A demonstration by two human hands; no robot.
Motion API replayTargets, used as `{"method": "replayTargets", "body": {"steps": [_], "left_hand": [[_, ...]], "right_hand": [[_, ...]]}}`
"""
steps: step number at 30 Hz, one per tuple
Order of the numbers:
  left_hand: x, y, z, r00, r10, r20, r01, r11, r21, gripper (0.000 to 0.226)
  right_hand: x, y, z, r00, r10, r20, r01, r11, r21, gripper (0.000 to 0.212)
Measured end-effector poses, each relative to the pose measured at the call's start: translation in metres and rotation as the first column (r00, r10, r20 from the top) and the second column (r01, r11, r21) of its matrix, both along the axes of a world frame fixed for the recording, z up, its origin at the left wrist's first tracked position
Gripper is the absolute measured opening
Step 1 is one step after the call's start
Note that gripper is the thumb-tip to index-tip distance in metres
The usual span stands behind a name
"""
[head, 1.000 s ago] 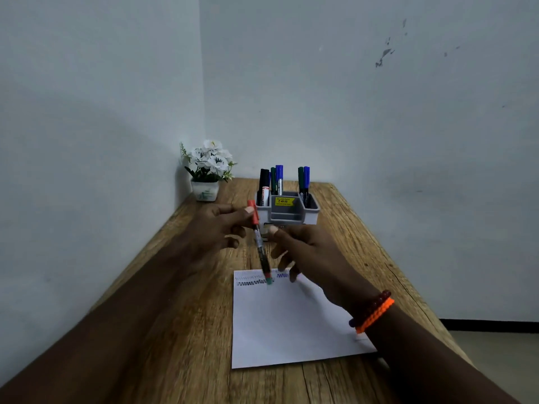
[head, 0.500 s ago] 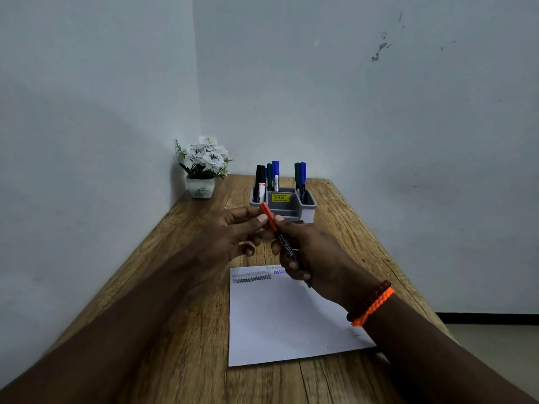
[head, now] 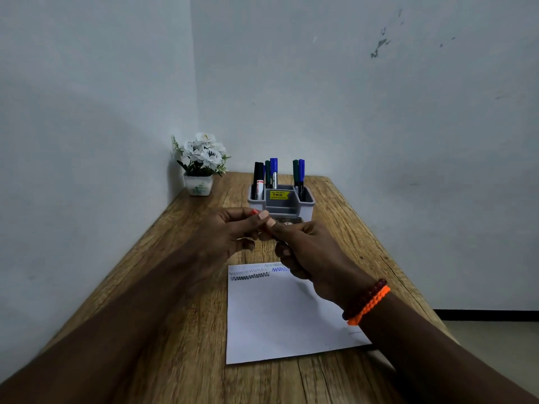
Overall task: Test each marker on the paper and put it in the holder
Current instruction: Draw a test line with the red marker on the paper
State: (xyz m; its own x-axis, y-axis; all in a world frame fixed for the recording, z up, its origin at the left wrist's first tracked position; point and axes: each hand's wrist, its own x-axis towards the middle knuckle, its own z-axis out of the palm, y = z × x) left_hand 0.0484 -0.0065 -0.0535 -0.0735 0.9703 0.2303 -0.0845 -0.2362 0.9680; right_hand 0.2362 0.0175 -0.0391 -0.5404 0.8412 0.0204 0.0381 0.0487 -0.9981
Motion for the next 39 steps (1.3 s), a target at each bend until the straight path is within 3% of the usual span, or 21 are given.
{"method": "replayTargets", "body": {"steps": [11, 14, 16, 18, 20, 23, 25, 27, 30, 36, 39], "left_hand": [[0.001, -0.001, 0.005, 1.0, 0.018, -0.002, -0.018, 1.0, 0.002, 0.037], [-0.002, 0.002, 0.005, 0.995, 0.074, 0.065, -0.074, 0.997, -0.011, 0.029], [-0.008, 0.005, 0.006, 0.977, 0.173, 0.126, -0.171, 0.985, -0.032, 0.019], [-0.015, 0.008, 0.004, 0.952, 0.304, 0.022, -0.304, 0.953, -0.02, 0.024], [-0.018, 0.007, -0.002, 0.9, 0.369, -0.232, -0.357, 0.929, 0.094, 0.029], [-0.012, -0.002, -0.007, 0.718, 0.274, -0.64, -0.204, 0.962, 0.182, 0.03], [-0.008, -0.003, -0.007, 0.602, 0.178, -0.778, -0.089, 0.984, 0.156, 0.021], [-0.007, -0.004, -0.005, 0.502, 0.151, -0.851, -0.036, 0.987, 0.154, 0.007], [-0.01, -0.003, -0.005, 0.458, 0.043, -0.888, 0.043, 0.997, 0.071, 0.015], [-0.014, -0.001, -0.007, 0.414, -0.021, -0.91, 0.016, 1.0, -0.016, 0.04], [-0.015, 0.0, -0.008, 0.433, -0.031, -0.901, 0.055, 0.998, -0.008, 0.038]], "right_hand": [[0.0, 0.002, -0.002, 0.998, -0.007, 0.061, 0.004, 0.999, 0.051, 0.033], [0.001, 0.006, -0.002, 0.995, 0.016, 0.096, -0.026, 0.994, 0.103, 0.027], [0.005, 0.009, -0.002, 0.991, 0.024, 0.131, -0.046, 0.985, 0.166, 0.034], [0.009, 0.012, -0.002, 0.987, 0.019, 0.162, -0.054, 0.974, 0.22, 0.041], [0.014, 0.014, 0.001, 0.988, 0.024, 0.153, -0.064, 0.963, 0.26, 0.037], [0.021, 0.017, 0.007, 0.997, 0.015, 0.082, -0.037, 0.962, 0.27, 0.021], [0.027, 0.02, 0.008, 1.0, 0.005, 0.02, -0.01, 0.966, 0.26, 0.021], [0.033, 0.025, 0.006, 0.998, 0.002, -0.058, 0.009, 0.984, 0.179, 0.033], [0.039, 0.03, 0.002, 0.984, 0.034, -0.177, -0.023, 0.998, 0.067, 0.038], [0.032, 0.023, -0.007, 0.992, -0.077, -0.099, 0.101, 0.958, 0.268, 0.02], [0.026, 0.017, -0.014, 0.992, -0.123, -0.038, 0.129, 0.943, 0.307, 0.036]]}}
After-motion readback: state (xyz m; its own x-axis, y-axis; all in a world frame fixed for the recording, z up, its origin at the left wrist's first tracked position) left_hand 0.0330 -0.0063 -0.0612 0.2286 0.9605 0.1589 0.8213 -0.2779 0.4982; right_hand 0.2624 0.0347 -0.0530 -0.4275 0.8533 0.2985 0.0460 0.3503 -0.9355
